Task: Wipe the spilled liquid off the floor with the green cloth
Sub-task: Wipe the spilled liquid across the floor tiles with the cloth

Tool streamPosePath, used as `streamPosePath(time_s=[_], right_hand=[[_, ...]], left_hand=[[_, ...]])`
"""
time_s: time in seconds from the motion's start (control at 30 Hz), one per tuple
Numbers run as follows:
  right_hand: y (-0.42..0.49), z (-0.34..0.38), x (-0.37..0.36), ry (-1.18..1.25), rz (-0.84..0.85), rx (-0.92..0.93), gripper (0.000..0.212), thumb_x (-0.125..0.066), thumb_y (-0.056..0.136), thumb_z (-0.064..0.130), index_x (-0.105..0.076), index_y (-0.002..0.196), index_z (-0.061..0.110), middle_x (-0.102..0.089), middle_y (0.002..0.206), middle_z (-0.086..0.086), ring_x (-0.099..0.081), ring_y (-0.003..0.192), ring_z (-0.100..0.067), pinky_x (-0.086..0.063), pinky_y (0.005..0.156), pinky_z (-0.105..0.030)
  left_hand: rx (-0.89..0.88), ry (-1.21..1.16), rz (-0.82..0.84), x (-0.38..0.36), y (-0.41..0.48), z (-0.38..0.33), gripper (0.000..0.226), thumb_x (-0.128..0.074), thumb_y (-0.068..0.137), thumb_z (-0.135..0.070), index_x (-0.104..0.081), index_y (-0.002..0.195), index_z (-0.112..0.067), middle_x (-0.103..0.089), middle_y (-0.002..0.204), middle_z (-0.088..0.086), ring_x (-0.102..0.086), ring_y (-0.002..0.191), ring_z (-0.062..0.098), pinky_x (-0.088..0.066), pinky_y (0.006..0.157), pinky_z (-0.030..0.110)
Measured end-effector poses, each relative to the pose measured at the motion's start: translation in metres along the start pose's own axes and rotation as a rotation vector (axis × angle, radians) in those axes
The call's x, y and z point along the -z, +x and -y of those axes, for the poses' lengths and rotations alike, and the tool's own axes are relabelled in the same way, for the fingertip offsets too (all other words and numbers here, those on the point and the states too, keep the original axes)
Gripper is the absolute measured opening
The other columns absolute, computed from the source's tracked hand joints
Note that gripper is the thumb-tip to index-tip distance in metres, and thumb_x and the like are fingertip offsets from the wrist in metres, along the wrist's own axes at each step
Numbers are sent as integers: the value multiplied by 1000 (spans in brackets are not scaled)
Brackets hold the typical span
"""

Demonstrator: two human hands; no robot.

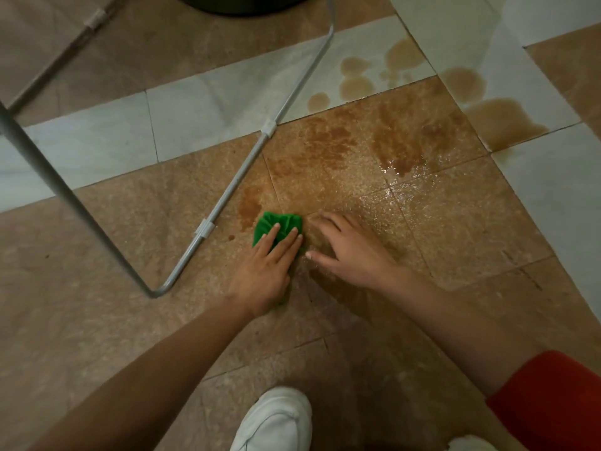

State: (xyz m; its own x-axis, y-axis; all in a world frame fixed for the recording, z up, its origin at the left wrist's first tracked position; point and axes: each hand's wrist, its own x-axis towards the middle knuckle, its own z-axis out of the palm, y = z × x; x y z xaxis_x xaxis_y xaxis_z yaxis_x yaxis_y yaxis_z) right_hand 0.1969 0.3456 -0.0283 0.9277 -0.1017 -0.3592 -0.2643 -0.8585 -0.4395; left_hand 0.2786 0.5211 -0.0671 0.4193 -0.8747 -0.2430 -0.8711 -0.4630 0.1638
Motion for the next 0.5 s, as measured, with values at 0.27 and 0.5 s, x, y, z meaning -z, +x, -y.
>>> streamPosePath(time_s=[0.27, 0.5], right_hand=[[1, -8, 1, -16, 4, -75, 67, -37, 93, 55, -18, 149, 22, -14, 157, 0, -10, 144, -23, -12, 118, -43], [4, -3, 0, -36, 7, -40, 67, -39, 93, 54, -20, 149, 21, -14, 157, -1, -10, 144, -23, -8, 116, -41]], left_hand=[[-35, 15, 45, 1, -18, 26, 67, -24, 84, -34, -6, 146, -21, -12, 153, -2, -1, 140, 25, -4, 113, 44], [87, -27, 40, -6, -13, 6, 62, -27, 88, -31, -9, 147, -21, -17, 155, 0, -3, 142, 29, -13, 115, 46]])
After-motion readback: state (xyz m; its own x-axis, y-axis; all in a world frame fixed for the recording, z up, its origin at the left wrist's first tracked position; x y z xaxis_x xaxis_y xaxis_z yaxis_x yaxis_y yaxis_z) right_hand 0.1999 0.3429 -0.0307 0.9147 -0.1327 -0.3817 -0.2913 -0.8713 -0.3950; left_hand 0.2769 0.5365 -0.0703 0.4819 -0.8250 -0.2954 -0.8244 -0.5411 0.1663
